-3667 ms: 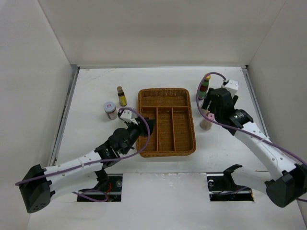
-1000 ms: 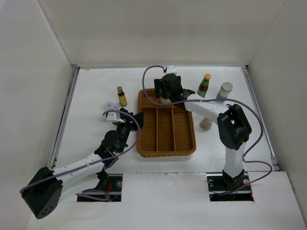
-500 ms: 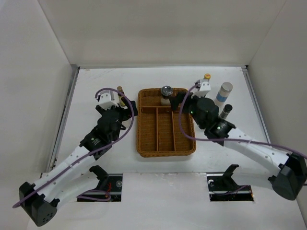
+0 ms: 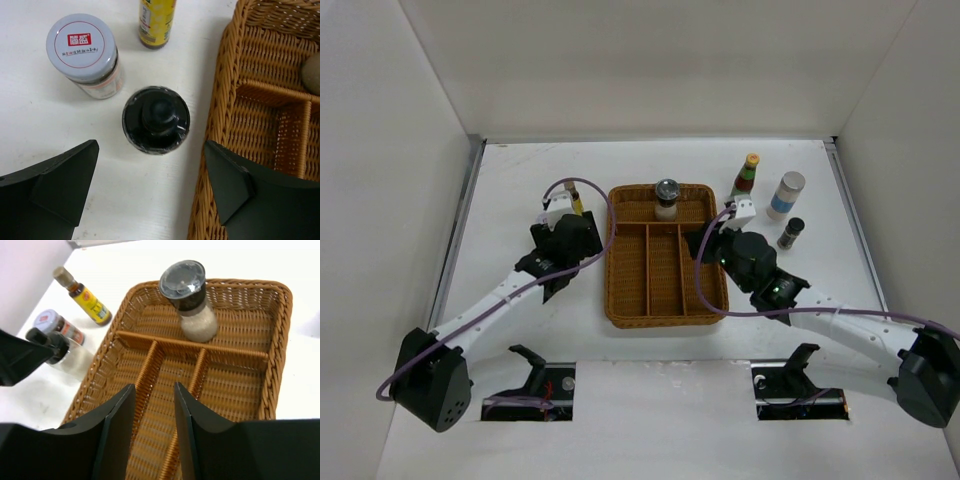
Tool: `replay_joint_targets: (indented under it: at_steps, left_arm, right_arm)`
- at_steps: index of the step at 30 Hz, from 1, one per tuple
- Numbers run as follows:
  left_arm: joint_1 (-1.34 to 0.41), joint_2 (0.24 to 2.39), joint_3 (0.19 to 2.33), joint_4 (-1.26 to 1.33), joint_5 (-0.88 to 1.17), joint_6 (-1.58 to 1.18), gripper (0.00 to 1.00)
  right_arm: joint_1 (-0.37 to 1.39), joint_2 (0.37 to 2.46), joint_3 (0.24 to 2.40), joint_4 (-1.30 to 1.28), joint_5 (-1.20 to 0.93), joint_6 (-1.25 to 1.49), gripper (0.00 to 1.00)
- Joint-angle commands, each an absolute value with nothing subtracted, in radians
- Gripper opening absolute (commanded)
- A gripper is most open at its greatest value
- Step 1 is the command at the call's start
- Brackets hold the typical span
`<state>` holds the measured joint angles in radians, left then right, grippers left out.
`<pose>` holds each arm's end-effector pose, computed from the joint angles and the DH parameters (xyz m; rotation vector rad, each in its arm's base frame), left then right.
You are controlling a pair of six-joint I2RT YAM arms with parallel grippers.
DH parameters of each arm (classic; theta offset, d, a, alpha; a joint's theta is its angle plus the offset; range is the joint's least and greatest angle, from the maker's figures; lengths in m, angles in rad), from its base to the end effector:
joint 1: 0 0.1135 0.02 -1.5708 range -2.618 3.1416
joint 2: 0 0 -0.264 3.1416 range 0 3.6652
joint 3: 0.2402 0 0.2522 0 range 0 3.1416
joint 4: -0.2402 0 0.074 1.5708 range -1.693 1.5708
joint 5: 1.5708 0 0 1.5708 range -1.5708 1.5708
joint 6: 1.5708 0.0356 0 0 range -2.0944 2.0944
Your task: Organize the condiment bottles
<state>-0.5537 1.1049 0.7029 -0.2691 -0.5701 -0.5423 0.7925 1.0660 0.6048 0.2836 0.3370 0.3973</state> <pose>0.2072 -0.1055 0.2441 -0.2853 2.1025 -0.0030 0.1799 0.1657 0.2703 -0.0997 1.7708 0.5758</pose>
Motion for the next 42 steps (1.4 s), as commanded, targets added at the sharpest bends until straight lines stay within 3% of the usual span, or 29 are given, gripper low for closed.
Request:
replay_joint_targets:
  at_steps: [1, 10, 21, 28, 42]
  left_arm:
    - [-0.516, 1.129, 0.726, -0.189, -0.515, -0.525, 0.86]
    - [-0.502, 1.219, 0.738, -0.089, -0.494, -0.489, 0.73]
    - [-0.541, 1.161, 0.776, -0.129, -0.554, -0.486, 0.35]
    - [-0.646, 1.098, 1.018, -0.163, -0.609, -0.416, 0.37]
    - [-0.584, 1.564, 1.291, 0.078, -0.459, -0.376, 0.37]
  right_arm:
    - [0.794, 1.058, 0.601, 0.379, 0.310, 0.403, 0.45]
    - [0.806, 1.101, 0.611, 0.393, 0.288, 0.405, 0.49]
    - [0.801, 1.071, 0.597, 0.394, 0.299, 0.411, 0.55]
    - [0.800, 1.080, 0.597, 0.399, 0.301, 0.411, 0.56]
    - [0.759, 0.979, 0.545, 0.399, 0.321, 0.416, 0.56]
